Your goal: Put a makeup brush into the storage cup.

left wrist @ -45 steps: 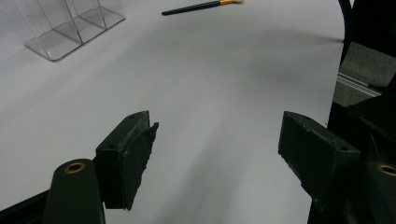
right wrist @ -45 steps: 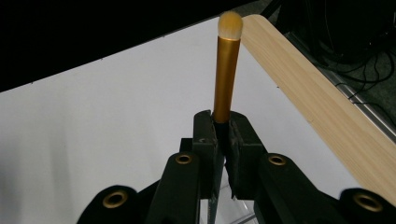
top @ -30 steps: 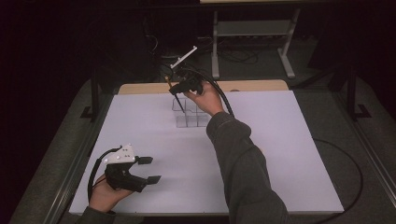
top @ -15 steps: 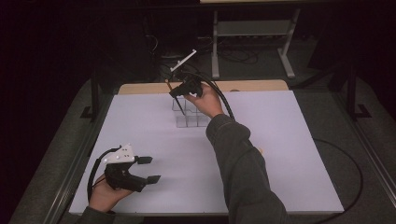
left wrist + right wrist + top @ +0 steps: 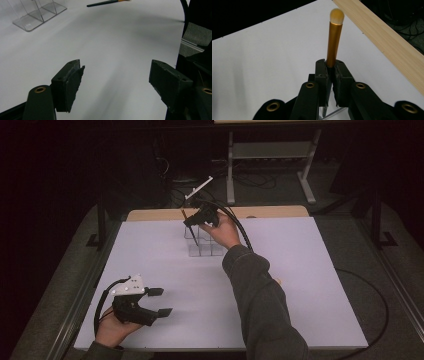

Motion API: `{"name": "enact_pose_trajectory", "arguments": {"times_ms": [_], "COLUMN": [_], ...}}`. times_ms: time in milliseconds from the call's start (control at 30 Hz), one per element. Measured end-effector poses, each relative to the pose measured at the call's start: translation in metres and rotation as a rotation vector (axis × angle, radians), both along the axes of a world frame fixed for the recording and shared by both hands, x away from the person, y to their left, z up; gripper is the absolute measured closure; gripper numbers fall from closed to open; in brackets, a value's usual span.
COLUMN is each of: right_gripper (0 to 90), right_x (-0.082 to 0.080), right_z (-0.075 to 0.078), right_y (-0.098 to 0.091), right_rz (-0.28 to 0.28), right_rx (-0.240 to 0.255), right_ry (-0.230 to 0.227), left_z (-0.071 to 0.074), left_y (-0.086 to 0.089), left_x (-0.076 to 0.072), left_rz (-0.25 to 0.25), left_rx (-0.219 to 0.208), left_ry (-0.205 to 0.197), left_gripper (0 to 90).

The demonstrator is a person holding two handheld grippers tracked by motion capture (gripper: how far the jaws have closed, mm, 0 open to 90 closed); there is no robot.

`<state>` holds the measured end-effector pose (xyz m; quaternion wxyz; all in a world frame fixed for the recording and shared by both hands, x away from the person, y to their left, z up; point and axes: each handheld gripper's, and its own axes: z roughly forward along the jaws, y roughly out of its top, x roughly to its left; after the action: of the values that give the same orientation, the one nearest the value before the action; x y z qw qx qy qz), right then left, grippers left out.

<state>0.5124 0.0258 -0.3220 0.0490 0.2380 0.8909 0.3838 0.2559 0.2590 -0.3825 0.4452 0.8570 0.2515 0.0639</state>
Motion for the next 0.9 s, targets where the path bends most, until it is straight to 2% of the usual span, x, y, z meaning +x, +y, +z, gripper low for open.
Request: {"name": "enact_pose_trajectory", "arguments": {"times_ms": [433, 567, 800, 900], "right_gripper": [81.5, 78.5, 76.6, 75.5], "right_x": [-0.0015, -0.0028, -0.0046, -0.0073], "right_z": [-0.0039, -0.0031, -0.0031, -0.0031], "right_y": [0.0008, -0.0004, -0.0057, -0.0081], "right_rz": [-0.002, -0.011, 0.000, -0.004], "right_rx": [-0.006, -0.004, 0.005, 0.003], "right_ry": [0.000, 0.011, -0.006, 0.002], "left_z": [0.0003, 0.0004, 0.0003, 0.0001], "left_y": [0.0001, 0.0002, 0.0000, 0.0001], "left_x": [0.0001, 0.0003, 0.0003, 0.0003], "left_rz": [0.001, 0.002, 0.001, 0.001], "left_rx": [0.000, -0.001, 0.001, 0.001], "left_ry": [0.001, 0.000, 0.000, -0.001], "left_gripper": [25.5, 25.5, 25.5, 25.5]}}
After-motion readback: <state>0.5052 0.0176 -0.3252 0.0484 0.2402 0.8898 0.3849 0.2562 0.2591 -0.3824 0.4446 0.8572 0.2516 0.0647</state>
